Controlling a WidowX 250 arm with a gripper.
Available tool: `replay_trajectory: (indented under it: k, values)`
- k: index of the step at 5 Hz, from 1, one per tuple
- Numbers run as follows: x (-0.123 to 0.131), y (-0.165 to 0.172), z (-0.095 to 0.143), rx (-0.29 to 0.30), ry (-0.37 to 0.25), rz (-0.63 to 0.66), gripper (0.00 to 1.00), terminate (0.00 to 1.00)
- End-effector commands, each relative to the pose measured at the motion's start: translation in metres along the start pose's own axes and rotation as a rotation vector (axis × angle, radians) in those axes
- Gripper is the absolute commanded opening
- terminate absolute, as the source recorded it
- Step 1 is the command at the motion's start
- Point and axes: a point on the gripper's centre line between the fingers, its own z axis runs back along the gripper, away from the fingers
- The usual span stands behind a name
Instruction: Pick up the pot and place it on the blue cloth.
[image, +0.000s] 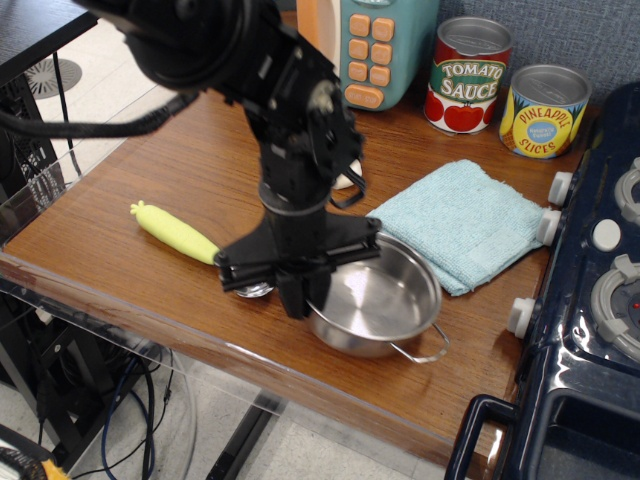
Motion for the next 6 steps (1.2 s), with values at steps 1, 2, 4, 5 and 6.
replay_trajectory:
  k: [1,2,4,5,6]
  values:
    - [0.038,-0.024,0.042,-0.153,-0.07,0.055,0.0,0.0]
    - [0.05,-0.048,0.052,-0.196,-0.061,0.069,0.0,0.0]
    - [0.069,-0.08,0.024,-0.158,-0.037,0.052,0.0,0.0]
    - [0.073,-0.094,0.004,-0.165,-0.025,0.043,0.0,0.0]
    - [0.072,-0.099,-0.006,-0.165,-0.031,0.036,0.0,0.0]
